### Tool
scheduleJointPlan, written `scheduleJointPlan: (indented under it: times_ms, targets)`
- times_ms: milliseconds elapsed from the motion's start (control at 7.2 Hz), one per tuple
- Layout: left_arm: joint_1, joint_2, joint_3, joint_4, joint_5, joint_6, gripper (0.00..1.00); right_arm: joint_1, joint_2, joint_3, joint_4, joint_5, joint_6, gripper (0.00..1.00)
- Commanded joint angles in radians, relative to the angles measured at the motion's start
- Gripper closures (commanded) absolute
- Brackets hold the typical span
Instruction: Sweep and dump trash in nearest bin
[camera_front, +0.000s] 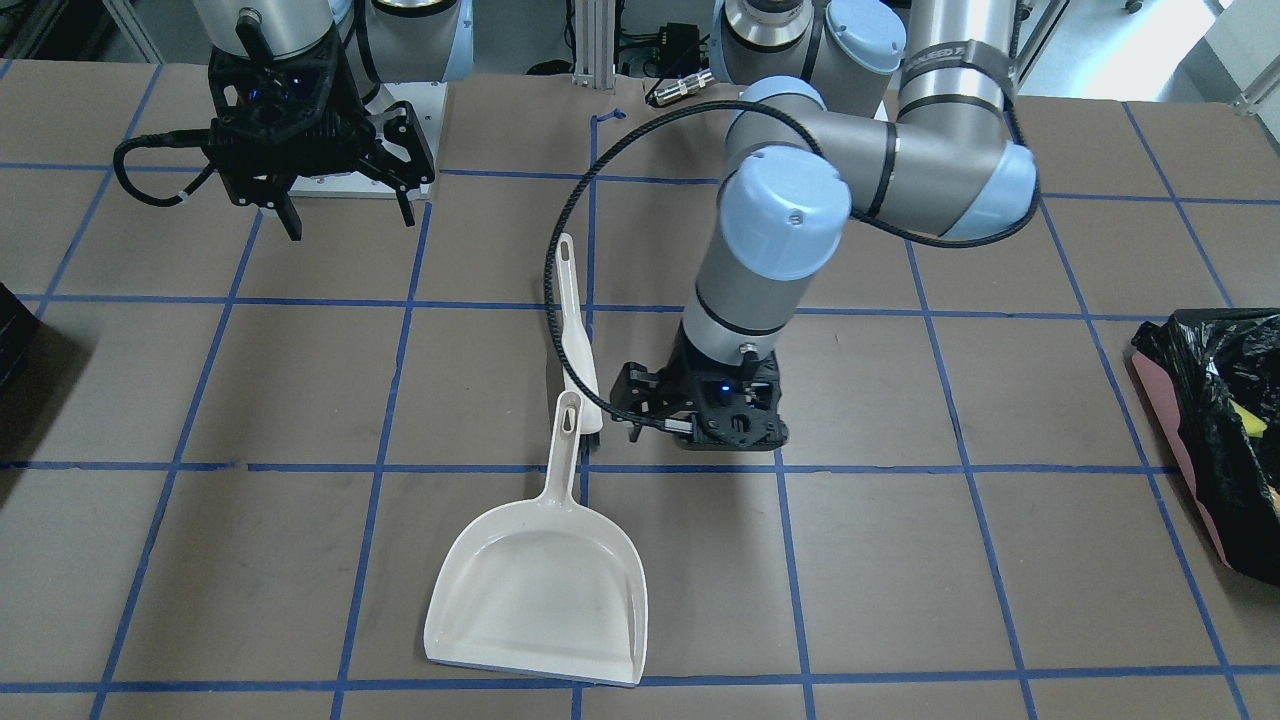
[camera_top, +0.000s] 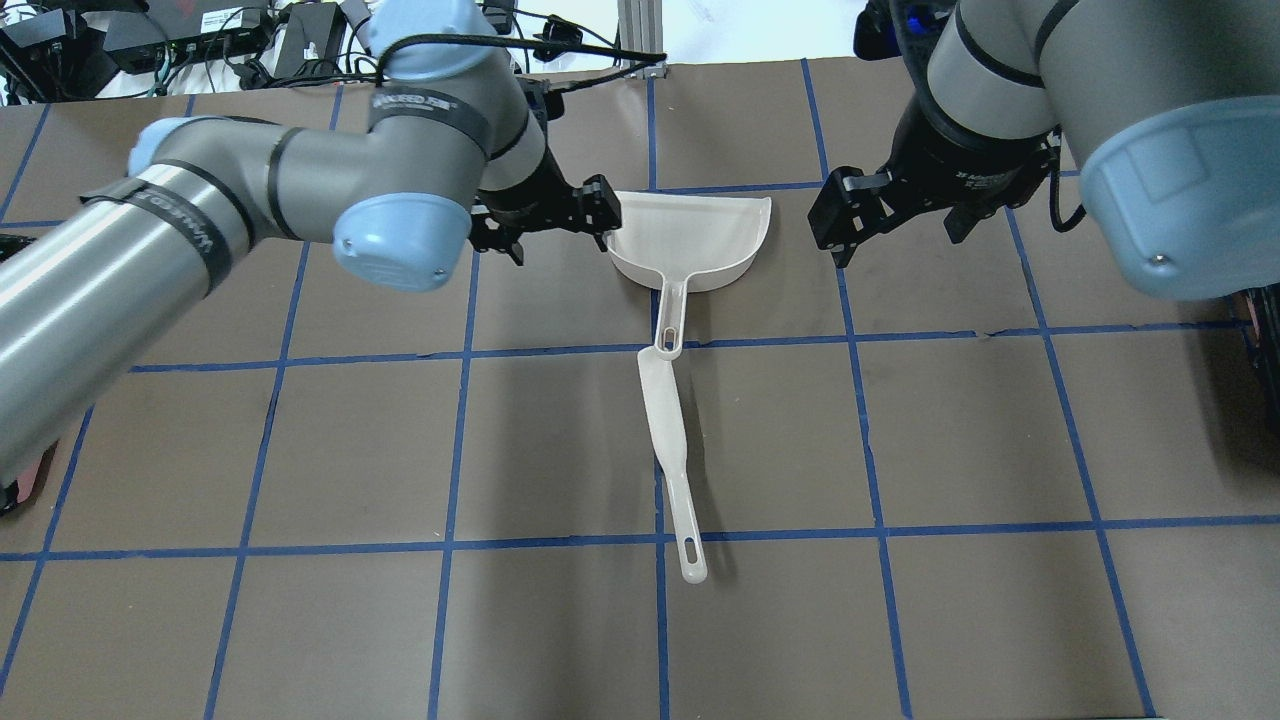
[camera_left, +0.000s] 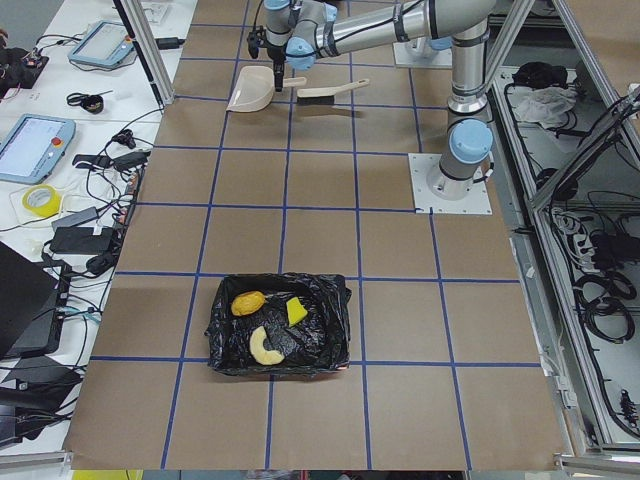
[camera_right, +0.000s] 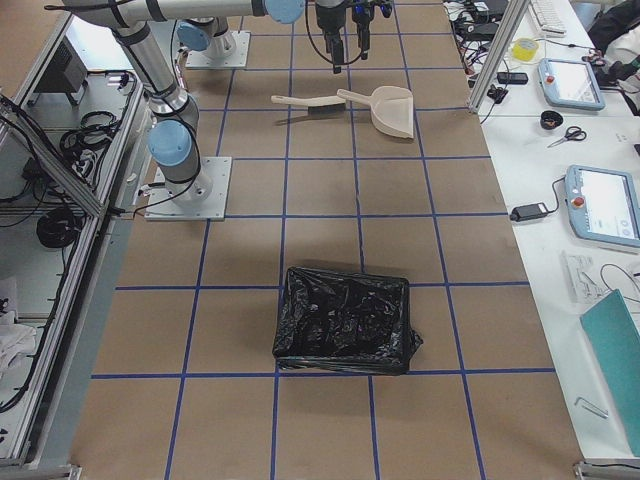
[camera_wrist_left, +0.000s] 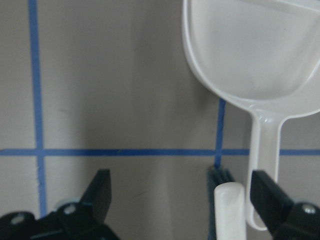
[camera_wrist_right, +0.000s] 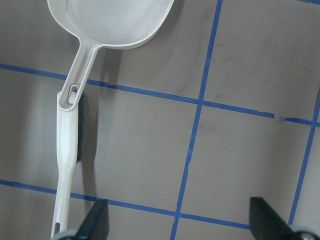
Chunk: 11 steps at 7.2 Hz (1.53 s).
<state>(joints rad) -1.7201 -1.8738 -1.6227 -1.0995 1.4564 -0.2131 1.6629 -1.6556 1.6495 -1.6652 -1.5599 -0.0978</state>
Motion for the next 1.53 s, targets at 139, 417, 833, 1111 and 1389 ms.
scheduleJointPlan:
  times_ms: [139, 417, 833, 1111, 1389]
  targets:
    - [0.248, 0.119, 0.13, -0.283, 0.064, 0.252, 0.0, 0.0, -0.003, -0.005, -0.002, -0.002, -0.003, 0.0]
    - [0.281, 0.224, 0.138, -0.413, 0.088, 0.285, 0.0, -0.002, 0.0, -0.005, -0.002, -0.006, -0.005, 0.0]
    - [0.263, 0.323, 0.083, -0.459, 0.101, 0.265, 0.0, 0.0, 0.007, 0.004, -0.01, -0.005, -0.003, 0.0]
    - [0.187, 0.318, 0.07, -0.447, 0.107, 0.183, 0.0, -0.002, 0.017, 0.007, -0.016, -0.003, -0.007, 0.0]
    - [0.172, 0.328, 0.066, -0.448, 0.107, 0.187, 0.0, 0.0, 0.014, 0.004, -0.013, 0.004, 0.007, 0.0]
